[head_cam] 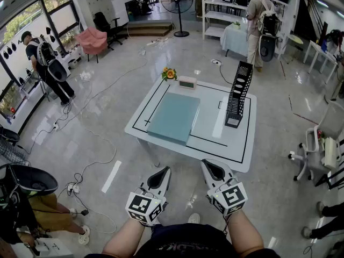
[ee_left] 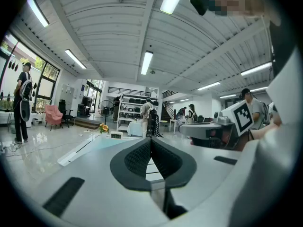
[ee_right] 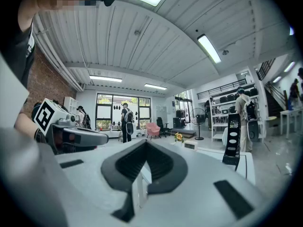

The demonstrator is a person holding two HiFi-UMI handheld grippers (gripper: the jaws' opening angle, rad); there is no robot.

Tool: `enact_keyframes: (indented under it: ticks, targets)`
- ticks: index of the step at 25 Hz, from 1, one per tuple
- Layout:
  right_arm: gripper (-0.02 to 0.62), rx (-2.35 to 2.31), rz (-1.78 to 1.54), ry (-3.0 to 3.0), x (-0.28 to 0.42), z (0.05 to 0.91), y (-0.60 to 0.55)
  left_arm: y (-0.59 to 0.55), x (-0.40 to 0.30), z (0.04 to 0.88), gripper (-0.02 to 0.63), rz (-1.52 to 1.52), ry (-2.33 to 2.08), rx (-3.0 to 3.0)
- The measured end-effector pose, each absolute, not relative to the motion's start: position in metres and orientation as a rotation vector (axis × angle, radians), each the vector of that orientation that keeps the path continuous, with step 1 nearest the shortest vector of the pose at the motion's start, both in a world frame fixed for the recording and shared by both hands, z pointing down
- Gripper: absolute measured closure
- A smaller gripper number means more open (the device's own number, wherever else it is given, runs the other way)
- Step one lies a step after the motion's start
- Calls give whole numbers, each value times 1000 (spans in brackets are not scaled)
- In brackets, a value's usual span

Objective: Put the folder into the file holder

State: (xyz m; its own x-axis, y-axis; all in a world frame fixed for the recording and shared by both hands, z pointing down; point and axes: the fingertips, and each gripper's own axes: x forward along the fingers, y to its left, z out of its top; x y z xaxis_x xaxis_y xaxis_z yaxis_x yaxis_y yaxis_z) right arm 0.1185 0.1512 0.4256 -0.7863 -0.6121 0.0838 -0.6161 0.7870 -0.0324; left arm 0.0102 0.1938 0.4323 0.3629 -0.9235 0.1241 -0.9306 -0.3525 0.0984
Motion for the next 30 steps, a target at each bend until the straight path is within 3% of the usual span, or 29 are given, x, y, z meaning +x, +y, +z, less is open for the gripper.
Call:
enact_keyframes:
  ticks: [23, 25, 26, 28, 29, 30]
  targets:
    - [576, 837, 80, -2999, 129, 411, 138, 172, 24, 418, 585, 46, -1787, 2443]
    - [536, 821, 86, -3015, 126, 409, 134, 169, 22, 415, 537, 40, -1787, 2451]
    - [499, 816, 100, -3032, 124, 406, 132, 167, 21, 414, 489, 36, -1784, 2459]
    - [365, 815, 161, -3074, 122, 401, 126, 161, 19, 413, 312, 39, -1782, 2475]
    - [308, 822, 196, -3090, 121, 400, 122, 158, 17, 414, 270, 47, -1785, 2477]
    - [303, 832, 226, -3101, 121, 399, 117, 155, 15, 415, 251, 54, -1785, 2477]
